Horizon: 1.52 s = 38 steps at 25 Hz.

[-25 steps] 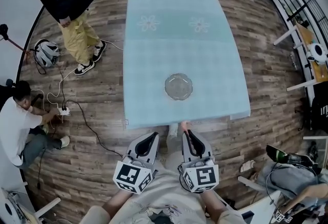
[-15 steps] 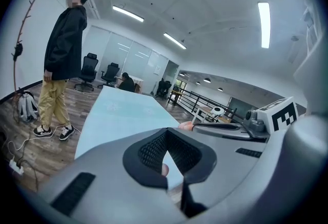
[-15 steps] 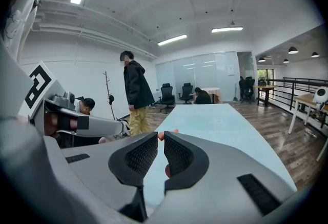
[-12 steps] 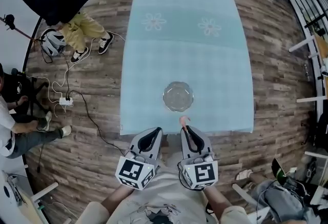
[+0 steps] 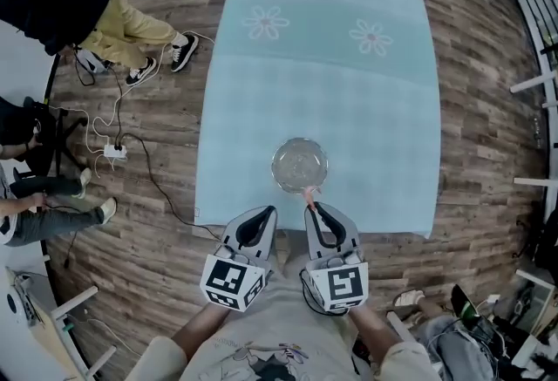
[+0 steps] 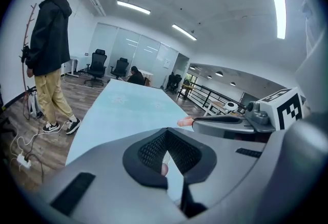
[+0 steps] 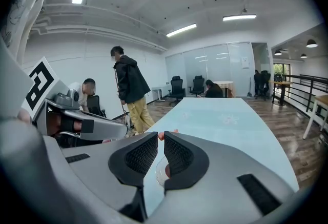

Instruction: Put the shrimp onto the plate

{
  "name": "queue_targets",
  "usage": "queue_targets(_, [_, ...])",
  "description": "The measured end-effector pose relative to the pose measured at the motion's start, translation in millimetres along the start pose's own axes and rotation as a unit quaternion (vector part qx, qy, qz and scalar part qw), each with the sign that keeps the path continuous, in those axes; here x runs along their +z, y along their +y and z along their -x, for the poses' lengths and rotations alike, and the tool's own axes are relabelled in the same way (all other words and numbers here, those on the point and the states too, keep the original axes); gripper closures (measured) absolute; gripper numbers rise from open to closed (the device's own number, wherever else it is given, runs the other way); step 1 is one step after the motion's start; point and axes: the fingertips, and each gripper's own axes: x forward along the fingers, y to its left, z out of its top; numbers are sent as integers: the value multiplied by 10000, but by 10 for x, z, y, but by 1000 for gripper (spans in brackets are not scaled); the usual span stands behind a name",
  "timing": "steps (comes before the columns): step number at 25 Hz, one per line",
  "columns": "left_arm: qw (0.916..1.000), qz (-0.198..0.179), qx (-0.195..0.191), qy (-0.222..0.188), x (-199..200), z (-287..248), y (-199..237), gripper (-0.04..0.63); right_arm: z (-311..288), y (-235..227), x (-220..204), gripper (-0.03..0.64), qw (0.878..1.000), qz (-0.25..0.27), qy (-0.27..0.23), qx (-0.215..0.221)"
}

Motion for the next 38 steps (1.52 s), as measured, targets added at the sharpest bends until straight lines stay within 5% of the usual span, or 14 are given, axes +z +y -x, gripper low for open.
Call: queue_targets(38, [9921,671,530,922,-1374,-1039,787,595,-1450,-374,-1412,561,9929,-105,1132,347])
